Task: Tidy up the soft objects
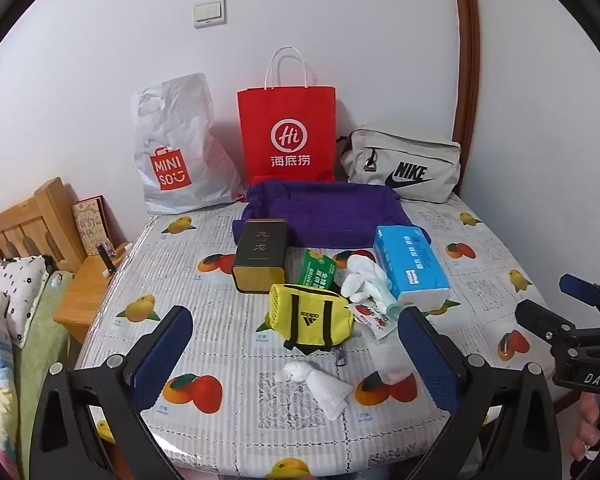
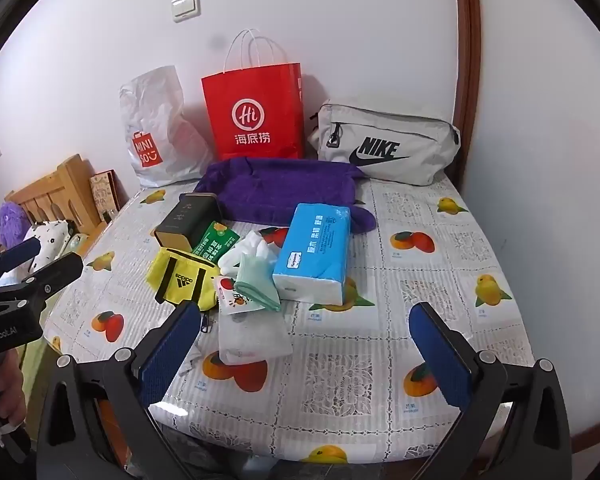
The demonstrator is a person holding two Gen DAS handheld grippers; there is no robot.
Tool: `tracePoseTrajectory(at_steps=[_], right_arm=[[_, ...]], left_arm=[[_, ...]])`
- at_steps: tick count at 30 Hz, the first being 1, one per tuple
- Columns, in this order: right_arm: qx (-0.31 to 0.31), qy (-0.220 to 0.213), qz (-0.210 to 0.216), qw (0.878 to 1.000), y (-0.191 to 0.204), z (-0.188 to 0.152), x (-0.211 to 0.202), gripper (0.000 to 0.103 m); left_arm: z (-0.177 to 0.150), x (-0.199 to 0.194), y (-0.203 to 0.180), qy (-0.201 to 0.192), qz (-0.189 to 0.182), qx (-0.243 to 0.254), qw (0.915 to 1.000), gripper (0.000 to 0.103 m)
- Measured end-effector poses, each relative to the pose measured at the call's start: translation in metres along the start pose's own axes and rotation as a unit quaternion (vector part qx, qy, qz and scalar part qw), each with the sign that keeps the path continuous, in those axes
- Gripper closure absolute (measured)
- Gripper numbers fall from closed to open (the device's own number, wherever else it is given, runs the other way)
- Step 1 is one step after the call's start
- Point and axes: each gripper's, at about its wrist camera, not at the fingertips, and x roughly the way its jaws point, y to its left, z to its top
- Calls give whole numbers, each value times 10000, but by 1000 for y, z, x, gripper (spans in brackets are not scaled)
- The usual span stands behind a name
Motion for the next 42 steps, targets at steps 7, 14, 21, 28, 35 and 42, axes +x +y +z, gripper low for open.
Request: tracePoseTrajectory(at_steps=[7, 14, 21, 28, 35, 42], right_arm=[[-30, -96, 42, 9999, 3, -2, -5, 0], [-59, -128, -39, 9999, 7, -3, -11, 0], [-39, -125, -7, 9999, 7, -3, -12, 0], [8, -166, 28, 9999, 8, -2, -15, 0], [4, -170, 36, 9998, 7, -3, -16, 0], [-30, -171, 53, 9998, 10, -2, -16, 0]], left_arm=[[0, -7, -9, -7, -52, 162, 9999, 0], [-1, -9, -6, -38, -93, 119, 9999, 0], [-1, -11, -3, -16, -82, 83, 9999, 0], [-5, -11, -2, -37, -46, 90, 9999, 0], [-5, -12, 0, -35, -35, 87, 9999, 0], [-6, -12, 1, -37, -33, 84, 10000, 0]])
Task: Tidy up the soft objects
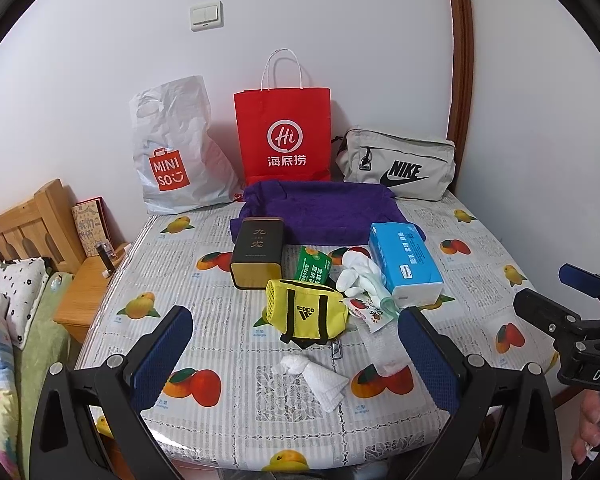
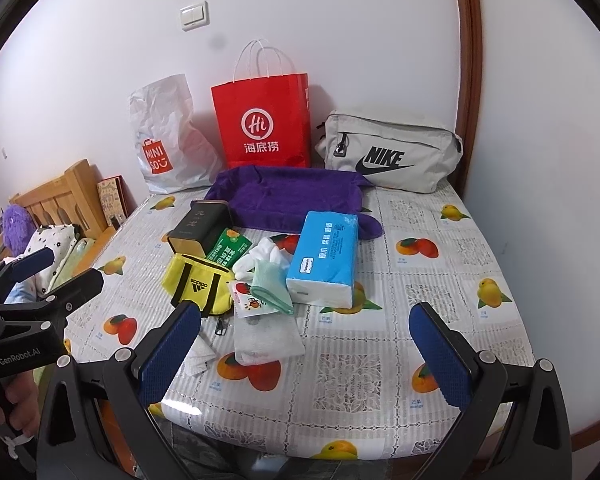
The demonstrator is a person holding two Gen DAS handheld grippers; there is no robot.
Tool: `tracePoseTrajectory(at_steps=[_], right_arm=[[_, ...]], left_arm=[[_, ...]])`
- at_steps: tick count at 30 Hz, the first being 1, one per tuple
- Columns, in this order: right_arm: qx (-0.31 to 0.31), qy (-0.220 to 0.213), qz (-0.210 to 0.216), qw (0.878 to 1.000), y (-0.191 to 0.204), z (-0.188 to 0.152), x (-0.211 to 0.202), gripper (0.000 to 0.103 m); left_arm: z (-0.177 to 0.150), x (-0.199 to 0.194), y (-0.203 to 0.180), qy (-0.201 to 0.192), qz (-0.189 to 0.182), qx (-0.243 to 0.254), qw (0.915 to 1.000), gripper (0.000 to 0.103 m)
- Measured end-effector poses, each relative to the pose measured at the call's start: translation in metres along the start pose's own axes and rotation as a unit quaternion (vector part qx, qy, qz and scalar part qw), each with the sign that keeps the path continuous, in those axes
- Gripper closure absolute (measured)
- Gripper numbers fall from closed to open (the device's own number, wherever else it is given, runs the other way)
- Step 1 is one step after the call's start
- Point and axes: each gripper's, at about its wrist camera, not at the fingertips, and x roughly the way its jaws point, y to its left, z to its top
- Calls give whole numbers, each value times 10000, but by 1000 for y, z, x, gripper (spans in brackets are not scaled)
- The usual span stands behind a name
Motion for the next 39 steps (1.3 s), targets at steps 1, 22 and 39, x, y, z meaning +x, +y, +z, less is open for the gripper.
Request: tracePoseTrajectory(at_steps=[1, 22, 39], right_arm=[[-3, -3, 3, 10000, 0, 0, 0, 0], [2, -17, 53, 10000, 3, -1, 0, 0], [-15, -34, 67, 10000, 3, 0, -2, 0]], left_arm=[[0, 1, -2, 3, -2, 4, 10000, 0], [-3, -1, -1, -10, 67, 10, 10000, 0], [1, -4, -2, 3, 20, 27, 10000, 0]])
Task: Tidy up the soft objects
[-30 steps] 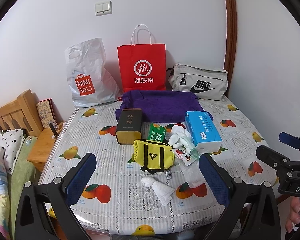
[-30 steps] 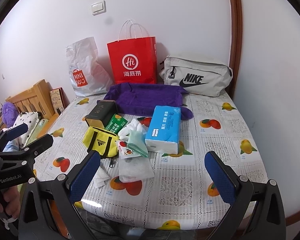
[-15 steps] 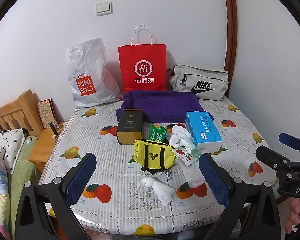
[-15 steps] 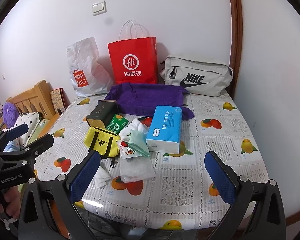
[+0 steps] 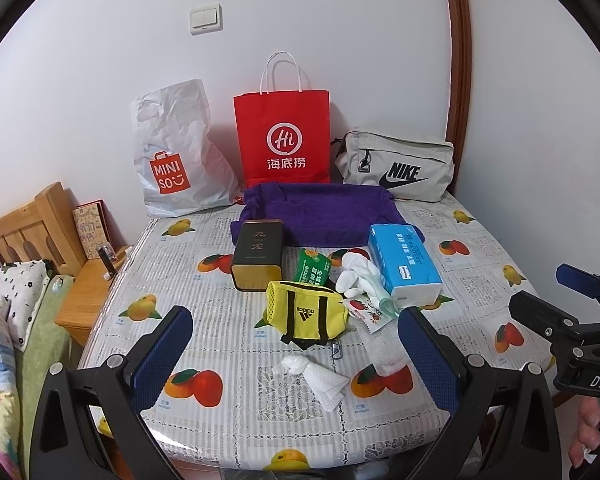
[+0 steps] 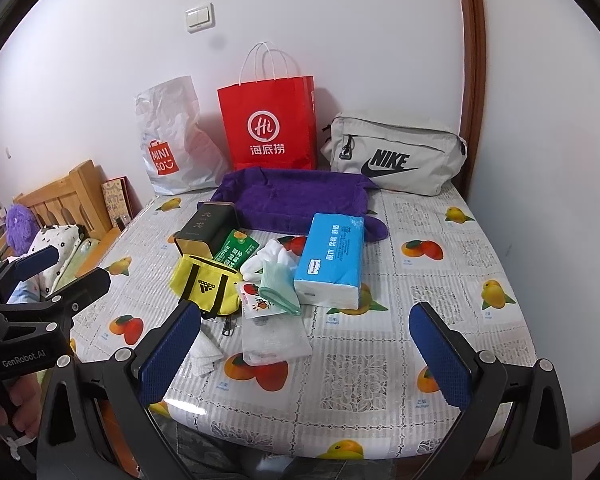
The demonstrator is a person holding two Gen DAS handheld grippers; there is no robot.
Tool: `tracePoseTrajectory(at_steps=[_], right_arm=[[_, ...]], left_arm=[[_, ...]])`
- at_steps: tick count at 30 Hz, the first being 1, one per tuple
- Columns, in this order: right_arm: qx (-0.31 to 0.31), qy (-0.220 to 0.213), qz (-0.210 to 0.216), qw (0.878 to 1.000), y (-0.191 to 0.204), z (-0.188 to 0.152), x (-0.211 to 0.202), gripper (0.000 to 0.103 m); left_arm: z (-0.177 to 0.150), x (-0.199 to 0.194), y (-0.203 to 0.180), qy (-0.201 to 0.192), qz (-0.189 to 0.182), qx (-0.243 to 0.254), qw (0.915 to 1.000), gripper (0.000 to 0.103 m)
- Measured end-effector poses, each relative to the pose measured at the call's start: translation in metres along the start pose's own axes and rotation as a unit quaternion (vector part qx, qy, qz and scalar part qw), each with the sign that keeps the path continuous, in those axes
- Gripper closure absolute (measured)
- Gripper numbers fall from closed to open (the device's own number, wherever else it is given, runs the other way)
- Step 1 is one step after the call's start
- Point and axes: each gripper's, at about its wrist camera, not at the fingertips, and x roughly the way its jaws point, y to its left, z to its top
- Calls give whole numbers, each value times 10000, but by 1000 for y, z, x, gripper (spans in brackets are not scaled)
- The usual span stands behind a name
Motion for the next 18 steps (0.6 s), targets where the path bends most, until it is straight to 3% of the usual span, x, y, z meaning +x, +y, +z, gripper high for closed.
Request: tracePoseTrajectory(at_steps=[18], right_arm=[[-59, 11, 14, 10000, 6, 0, 0, 0]], left_arm=[[2, -2, 0, -16, 47, 17, 10000, 0]])
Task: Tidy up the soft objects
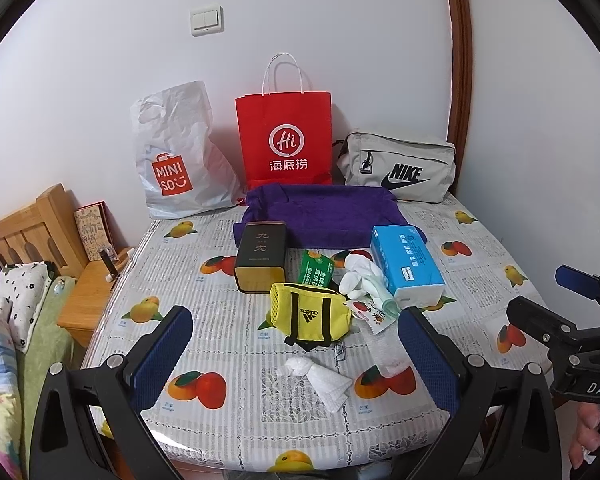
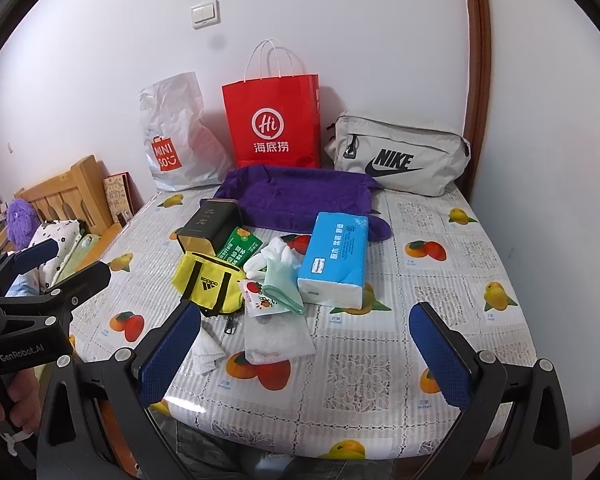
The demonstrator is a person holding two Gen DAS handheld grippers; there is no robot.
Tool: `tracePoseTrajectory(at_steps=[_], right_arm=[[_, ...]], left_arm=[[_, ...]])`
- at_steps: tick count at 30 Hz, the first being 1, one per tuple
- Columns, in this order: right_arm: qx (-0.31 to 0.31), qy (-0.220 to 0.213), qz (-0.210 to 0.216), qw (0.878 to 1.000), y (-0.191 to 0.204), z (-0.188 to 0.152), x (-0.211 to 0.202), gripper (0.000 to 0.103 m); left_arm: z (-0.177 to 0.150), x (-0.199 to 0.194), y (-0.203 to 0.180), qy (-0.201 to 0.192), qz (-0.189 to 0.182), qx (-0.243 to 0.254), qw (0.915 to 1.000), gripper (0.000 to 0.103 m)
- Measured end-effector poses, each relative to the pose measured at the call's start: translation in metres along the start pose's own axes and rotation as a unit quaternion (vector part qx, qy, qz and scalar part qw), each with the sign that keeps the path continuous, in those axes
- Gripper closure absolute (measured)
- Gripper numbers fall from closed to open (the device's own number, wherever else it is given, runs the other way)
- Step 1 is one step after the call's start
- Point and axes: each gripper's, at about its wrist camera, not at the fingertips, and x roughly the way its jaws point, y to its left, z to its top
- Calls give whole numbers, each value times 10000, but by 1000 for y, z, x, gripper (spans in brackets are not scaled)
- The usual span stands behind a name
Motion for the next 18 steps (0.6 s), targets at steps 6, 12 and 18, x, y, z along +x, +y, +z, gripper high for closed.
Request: tracePoseTrajectory(at_steps=[6, 12, 18], right_arm=[[-106, -57, -63, 9999, 0, 2, 5, 0], [-72, 111, 64, 9999, -4, -3, 25, 0], [39, 270, 80, 9996, -12, -10, 47, 0]], left_arm=[[2, 10, 8, 54, -77, -26, 10000, 0], [-11, 59, 22, 622, -34, -157, 9979, 0], [-37, 104, 21, 1130, -2, -135, 9935, 0]])
